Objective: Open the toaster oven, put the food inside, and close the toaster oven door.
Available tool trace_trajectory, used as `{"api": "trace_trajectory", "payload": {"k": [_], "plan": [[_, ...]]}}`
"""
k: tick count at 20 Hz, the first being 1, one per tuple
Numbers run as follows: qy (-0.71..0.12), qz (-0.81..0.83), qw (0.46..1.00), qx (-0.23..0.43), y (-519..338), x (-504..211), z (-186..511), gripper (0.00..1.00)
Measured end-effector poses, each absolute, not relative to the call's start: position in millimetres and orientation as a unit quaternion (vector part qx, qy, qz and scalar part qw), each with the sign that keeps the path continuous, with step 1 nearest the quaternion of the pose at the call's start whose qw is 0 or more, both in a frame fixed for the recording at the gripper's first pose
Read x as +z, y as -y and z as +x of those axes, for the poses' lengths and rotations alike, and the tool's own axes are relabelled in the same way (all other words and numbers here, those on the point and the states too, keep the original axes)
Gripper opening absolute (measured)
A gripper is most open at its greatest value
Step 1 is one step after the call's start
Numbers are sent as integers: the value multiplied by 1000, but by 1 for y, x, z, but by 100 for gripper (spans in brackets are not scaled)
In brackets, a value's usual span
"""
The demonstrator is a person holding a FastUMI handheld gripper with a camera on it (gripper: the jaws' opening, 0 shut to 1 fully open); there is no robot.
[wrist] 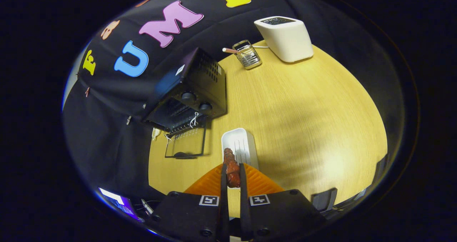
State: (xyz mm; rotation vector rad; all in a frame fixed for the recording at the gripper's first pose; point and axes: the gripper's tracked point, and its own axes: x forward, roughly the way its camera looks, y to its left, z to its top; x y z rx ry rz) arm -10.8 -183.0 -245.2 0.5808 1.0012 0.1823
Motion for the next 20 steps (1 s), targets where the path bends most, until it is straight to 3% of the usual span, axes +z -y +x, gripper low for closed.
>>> {"api": "trace_trajectory", "payload": {"k": [9,20], "plan": [[-386,362,845,77,68,-160,-34,16],[-373,405,827,116,-57,-141,-41,16]]}}
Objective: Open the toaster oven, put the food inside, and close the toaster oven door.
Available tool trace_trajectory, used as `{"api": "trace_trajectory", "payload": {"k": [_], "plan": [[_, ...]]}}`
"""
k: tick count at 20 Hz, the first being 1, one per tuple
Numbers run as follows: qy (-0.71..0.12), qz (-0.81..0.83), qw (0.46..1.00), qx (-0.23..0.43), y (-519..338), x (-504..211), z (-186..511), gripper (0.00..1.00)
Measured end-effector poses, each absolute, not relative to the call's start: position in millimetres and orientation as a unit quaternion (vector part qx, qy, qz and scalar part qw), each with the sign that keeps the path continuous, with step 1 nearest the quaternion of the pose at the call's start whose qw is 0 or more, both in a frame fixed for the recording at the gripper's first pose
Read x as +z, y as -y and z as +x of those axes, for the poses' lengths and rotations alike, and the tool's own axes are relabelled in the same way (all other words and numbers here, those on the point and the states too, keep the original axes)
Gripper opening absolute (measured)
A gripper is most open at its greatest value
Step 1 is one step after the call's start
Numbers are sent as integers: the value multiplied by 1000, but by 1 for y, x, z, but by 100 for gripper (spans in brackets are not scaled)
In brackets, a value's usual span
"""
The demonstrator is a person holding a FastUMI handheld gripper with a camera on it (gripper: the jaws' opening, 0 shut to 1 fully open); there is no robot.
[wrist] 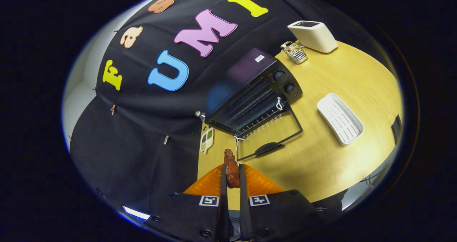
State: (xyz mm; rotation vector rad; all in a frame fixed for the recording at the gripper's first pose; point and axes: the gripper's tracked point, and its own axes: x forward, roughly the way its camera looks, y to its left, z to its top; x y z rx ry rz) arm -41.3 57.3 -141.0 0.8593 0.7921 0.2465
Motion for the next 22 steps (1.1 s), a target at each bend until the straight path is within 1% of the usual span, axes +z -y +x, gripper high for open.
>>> {"api": "trace_trajectory", "payload": {"k": [5,9,15,22], "plan": [[-355,426,824,119,-75,-144,-14,16],[-338,463,811,116,-83,-157,22,16],[-323,503,797,88,-83,-198,72,16],[-277,515,810,49,-71,-253,147,16]]}}
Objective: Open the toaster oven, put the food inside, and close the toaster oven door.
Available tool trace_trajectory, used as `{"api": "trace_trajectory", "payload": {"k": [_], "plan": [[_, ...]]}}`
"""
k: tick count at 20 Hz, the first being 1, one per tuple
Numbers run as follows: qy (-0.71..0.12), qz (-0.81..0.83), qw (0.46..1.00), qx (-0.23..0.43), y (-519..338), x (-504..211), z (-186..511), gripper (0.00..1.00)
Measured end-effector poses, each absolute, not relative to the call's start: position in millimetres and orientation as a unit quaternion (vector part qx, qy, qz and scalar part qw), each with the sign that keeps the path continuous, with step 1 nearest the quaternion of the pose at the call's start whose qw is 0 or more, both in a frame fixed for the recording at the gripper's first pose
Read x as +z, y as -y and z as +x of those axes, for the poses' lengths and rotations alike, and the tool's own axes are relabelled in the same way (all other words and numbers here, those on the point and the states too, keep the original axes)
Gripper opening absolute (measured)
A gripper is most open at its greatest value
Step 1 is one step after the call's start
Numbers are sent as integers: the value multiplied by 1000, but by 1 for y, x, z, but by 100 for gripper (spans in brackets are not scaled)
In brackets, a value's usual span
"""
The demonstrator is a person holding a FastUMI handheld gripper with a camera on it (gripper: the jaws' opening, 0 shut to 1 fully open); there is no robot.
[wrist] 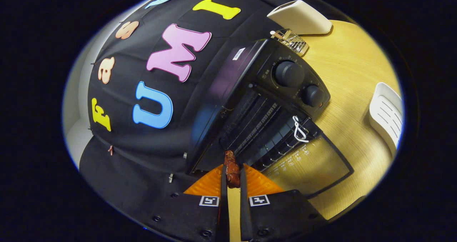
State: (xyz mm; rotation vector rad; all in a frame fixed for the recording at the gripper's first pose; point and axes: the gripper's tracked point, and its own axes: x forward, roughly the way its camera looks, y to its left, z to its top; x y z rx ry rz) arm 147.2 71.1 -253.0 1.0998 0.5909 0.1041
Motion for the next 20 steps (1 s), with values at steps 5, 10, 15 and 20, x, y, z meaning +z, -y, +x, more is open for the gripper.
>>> {"api": "trace_trajectory", "payload": {"k": [5,10,15,20], "plan": [[-254,517,817,26,-75,-278,177,16],[-253,501,828,3,-78,-295,189,16],[-271,455,848,-4,-83,-290,179,46],[-287,377,880,10,-84,-276,160,98]]}}
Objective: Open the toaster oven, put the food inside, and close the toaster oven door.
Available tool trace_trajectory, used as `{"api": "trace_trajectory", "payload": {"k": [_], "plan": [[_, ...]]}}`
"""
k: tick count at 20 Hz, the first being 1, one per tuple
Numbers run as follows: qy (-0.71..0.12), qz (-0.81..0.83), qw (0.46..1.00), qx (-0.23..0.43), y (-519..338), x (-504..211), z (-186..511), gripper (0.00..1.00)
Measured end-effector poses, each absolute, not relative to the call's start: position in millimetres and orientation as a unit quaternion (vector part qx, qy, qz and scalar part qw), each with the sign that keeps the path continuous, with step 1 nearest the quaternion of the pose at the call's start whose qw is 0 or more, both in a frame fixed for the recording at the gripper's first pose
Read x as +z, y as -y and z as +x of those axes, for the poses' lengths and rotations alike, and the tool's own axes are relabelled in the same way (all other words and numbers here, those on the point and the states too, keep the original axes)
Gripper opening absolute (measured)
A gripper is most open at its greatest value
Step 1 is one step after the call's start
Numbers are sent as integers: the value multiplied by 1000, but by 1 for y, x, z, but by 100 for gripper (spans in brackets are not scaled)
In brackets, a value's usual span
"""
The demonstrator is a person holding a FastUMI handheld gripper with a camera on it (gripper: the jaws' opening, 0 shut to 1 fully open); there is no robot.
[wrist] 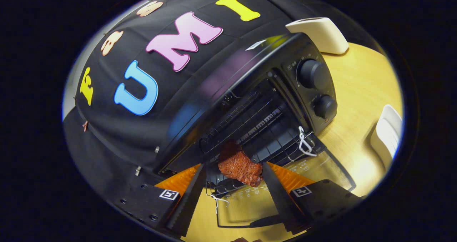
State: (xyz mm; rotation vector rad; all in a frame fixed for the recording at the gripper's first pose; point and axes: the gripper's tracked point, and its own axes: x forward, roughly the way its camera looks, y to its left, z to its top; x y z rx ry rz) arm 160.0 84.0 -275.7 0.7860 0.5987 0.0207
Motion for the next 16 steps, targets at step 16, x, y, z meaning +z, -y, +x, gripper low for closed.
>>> {"api": "trace_trajectory", "payload": {"k": [16], "plan": [[-284,252,924,45,-50,-202,55,98]]}}
